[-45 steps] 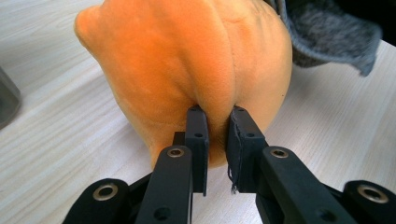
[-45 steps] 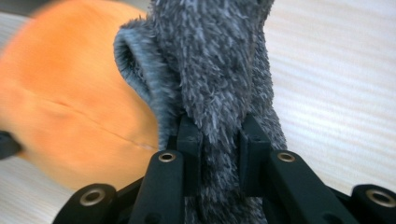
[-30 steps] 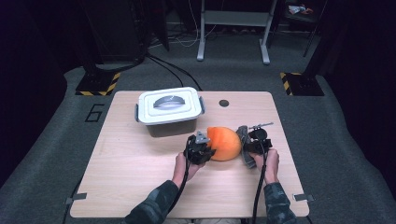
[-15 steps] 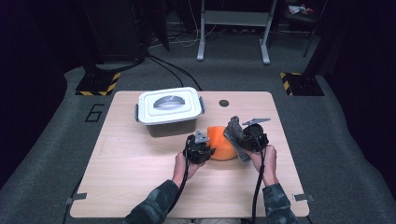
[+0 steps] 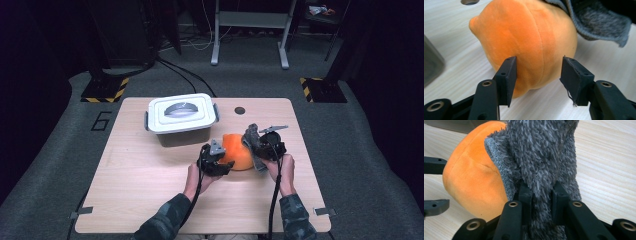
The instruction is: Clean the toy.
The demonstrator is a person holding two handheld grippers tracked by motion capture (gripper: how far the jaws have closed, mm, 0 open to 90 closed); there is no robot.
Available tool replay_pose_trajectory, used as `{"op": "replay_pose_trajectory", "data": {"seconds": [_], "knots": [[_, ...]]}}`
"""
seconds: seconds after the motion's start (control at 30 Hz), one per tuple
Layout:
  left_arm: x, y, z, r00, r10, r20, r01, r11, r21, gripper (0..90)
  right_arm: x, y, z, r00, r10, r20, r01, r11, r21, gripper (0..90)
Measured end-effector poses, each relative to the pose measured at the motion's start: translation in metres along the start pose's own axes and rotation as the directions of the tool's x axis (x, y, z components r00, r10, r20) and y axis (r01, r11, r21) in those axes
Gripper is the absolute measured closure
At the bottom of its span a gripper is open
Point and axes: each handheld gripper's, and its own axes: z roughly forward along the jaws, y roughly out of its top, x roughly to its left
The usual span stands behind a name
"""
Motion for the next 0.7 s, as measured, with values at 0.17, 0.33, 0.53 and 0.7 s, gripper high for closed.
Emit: {"op": "replay_pose_trajectory", "data": {"seconds": [0.17,0.33,0.53,0.7], "knots": [[-0.002,-0.002,0.003,0.9979,0.027,-0.058,-0.027,0.9996,0.013,43.5,-0.002,0.0,0.002,0.9999,0.011,-0.002,-0.011,1.0,0.0,74.4],[-0.005,-0.005,0.008,0.9955,0.04,-0.086,-0.04,0.9992,0.01,44.5,-0.006,0.0,0.003,0.9998,0.019,0.001,-0.019,1.0,0.003,74.4],[-0.006,-0.005,0.013,0.9948,0.042,-0.092,-0.04,0.9989,0.026,65.1,-0.005,-0.001,0.003,0.9998,0.02,0.004,-0.02,1.0,0.0,74.4],[-0.006,-0.002,0.009,0.9963,0.04,-0.075,-0.04,0.9991,0.012,76.0,-0.006,-0.001,-0.004,0.9995,0.026,0.02,-0.026,0.999,-0.02,74.3]]}}
